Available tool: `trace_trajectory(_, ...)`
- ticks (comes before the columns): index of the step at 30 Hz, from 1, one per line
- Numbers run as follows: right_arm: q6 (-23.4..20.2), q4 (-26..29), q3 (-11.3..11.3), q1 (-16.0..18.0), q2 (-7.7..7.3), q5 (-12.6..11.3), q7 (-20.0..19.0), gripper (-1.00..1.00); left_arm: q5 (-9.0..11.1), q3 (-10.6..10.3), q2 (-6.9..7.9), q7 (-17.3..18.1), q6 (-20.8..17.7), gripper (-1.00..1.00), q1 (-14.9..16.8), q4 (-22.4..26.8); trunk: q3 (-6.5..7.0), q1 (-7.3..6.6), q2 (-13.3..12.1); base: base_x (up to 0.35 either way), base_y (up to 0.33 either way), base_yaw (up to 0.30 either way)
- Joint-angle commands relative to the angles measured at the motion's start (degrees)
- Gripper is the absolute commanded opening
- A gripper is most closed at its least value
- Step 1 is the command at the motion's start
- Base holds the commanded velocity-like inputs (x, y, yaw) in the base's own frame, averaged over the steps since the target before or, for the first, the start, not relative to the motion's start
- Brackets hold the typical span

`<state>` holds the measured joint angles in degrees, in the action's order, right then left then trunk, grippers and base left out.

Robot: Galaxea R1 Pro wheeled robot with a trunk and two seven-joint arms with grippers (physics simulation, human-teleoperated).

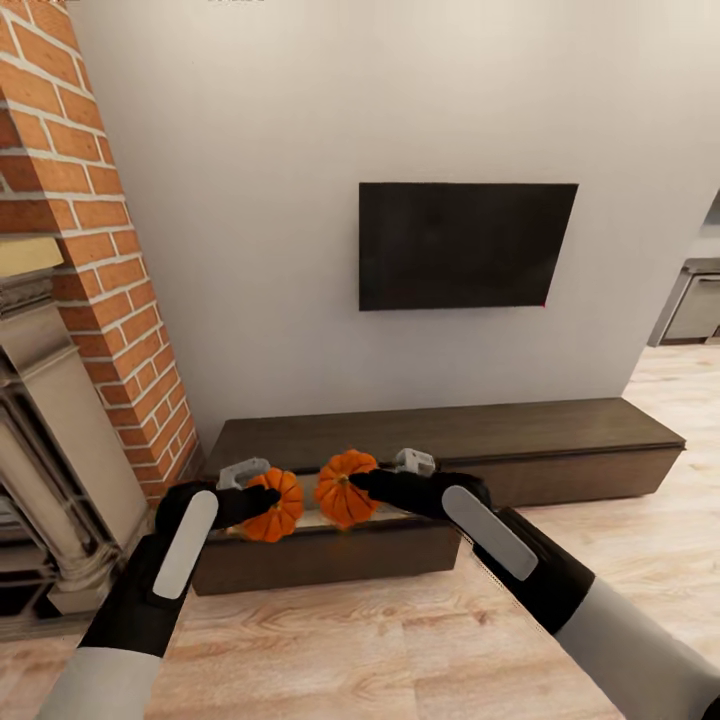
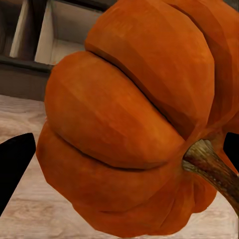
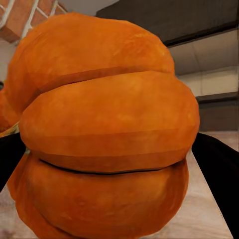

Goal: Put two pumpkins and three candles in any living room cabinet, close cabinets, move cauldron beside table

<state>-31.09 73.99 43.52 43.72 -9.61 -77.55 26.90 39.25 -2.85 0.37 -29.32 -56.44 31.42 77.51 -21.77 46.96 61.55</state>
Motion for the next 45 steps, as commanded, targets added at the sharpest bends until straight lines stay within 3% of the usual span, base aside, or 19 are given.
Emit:
trace_trajectory(1,-0.25,0.30,-0.68,0.05,0.00,0.24,0.47,-1.00,0.01,-0.35,-1.33,-1.71,-0.02,-1.00,0.29,-0.34,0.11,-0.22,-0.37,0.000,0.000,0.000)
trace_trajectory(2,-0.44,0.46,-1.55,0.05,0.08,2.39,0.47,-1.00,-0.05,-1.10,-2.80,-2.52,0.21,-1.00,0.47,-0.70,0.29,-0.44,-0.77,0.000,0.000,0.000)
trace_trajectory(4,-0.55,0.55,-2.17,0.05,0.10,6.10,0.62,-1.00,-0.12,-2.88,-3.83,-3.03,0.49,-1.00,0.58,-1.37,0.65,-0.88,-1.57,0.000,0.000,0.000)
trace_trajectory(7,-0.86,0.31,-2.60,0.05,0.15,11.87,0.76,-1.00,-0.43,-4.70,-4.29,-3.29,2.42,-1.00,0.64,-4.39,1.19,-1.54,-2.77,0.000,0.000,0.000)
trace_trajectory(10,-0.93,-2.27,-2.75,0.05,0.22,15.39,0.96,-1.00,-0.45,-5.37,-4.26,-3.35,6.27,-1.00,0.65,-6.52,1.73,-2.20,-3.98,0.000,0.000,0.000)
trace_trajectory(15,-0.61,-8.48,-2.87,0.05,0.20,16.14,0.51,-1.00,-0.51,-5.49,-4.03,-3.36,7.29,-1.00,0.72,-6.34,2.63,-3.30,-5.98,0.000,0.000,0.000)
trace_trajectory(21,-0.54,-9.33,-2.86,0.05,0.20,16.20,0.47,-1.00,-0.59,-5.50,-3.86,-3.33,7.53,-1.00,0.76,-6.74,3.70,-4.61,-8.39,0.000,0.000,0.000)
trace_trajectory(31,-0.27,-11.47,-2.74,0.05,0.35,16.30,0.77,-1.00,-0.45,-5.37,-2.96,-2.55,7.43,-1.00,0.74,-6.61,3.70,-4.61,-8.39,0.062,0.000,0.000)
trace_trajectory(36,0.34,-13.35,-2.59,0.05,0.49,18.53,0.73,-1.00,-0.50,-5.27,-2.84,-2.53,7.40,-1.00,0.74,-6.85,3.70,-4.61,-8.39,0.120,0.000,0.000)
trace_trajectory(45,1.66,-13.28,-2.64,0.05,0.65,19.21,0.37,-1.00,-0.40,-5.05,-2.83,-2.59,7.45,-1.00,0.74,-6.93,3.70,-4.61,-8.39,0.258,0.000,0.000)
